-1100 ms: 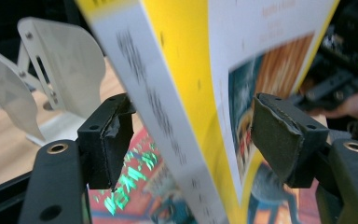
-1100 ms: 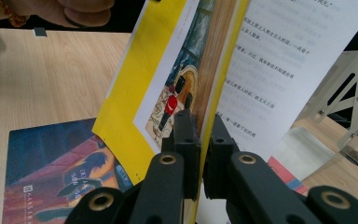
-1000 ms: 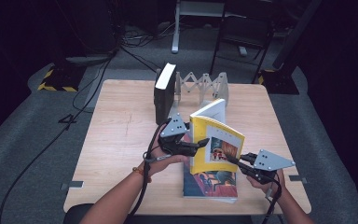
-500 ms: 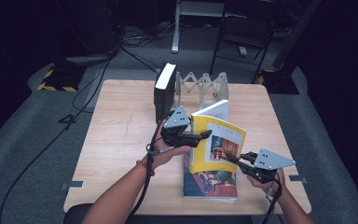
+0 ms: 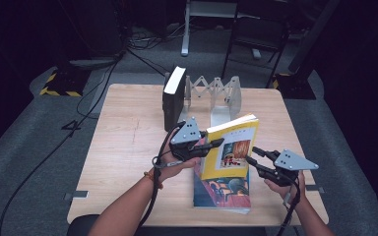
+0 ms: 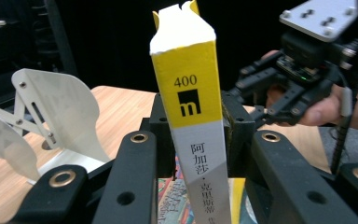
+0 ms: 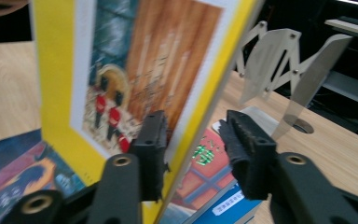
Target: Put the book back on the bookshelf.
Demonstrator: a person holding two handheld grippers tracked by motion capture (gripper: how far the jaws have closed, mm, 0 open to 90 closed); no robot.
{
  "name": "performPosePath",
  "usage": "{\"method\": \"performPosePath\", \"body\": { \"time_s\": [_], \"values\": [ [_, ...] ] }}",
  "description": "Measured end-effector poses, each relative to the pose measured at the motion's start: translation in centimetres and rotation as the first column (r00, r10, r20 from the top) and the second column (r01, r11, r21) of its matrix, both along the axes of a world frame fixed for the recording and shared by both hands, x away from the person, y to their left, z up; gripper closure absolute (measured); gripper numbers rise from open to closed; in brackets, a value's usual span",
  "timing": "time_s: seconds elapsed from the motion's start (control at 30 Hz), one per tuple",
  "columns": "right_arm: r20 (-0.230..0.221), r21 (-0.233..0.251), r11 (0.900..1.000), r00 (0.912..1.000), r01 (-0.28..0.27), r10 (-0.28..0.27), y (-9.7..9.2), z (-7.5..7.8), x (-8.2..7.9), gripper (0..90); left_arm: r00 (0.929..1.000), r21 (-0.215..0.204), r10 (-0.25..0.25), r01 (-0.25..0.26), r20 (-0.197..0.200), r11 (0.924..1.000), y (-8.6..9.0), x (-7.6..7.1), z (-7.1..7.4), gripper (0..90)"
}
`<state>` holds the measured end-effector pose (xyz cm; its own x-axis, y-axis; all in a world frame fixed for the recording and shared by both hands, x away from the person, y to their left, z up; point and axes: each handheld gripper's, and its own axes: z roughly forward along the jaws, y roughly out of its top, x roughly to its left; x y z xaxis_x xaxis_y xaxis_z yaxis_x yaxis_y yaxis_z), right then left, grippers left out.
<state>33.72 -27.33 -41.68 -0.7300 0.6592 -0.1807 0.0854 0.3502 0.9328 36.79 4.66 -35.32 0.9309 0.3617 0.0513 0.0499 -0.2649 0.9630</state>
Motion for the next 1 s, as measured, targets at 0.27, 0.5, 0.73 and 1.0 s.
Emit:
{"method": "performPosePath", "body": {
  "time_s": [0.27,0.5,0.73,1.0],
  "values": [
    [-0.032,0.008,0.9996,0.9991,-0.029,0.029,0.9,-0.1,0.8,49.8,0.9987,0.030,-0.022,0.021,0.046,0.9993,-0.7,-0.7,0.4,71.4],
    [0.001,0.007,0.9987,0.9987,-0.051,0.051,1.2,0.1,0.3,55.2,0.9975,0.045,-0.047,0.044,0.052,0.9980,-2.2,-0.7,0.7,67.4],
    [0.007,-0.012,0.9992,0.9992,-0.039,0.039,1.4,0.1,0.1,53.1,0.9981,0.056,-0.029,0.026,0.054,0.9981,-2.8,-0.6,1.0,70.0],
    [0.010,-0.015,0.9993,0.9994,-0.034,0.035,1.5,0.1,0.1,47.5,0.9996,0.041,-0.005,0.004,0.028,0.9992,-2.8,-0.5,1.1,73.6]
  ]
}}
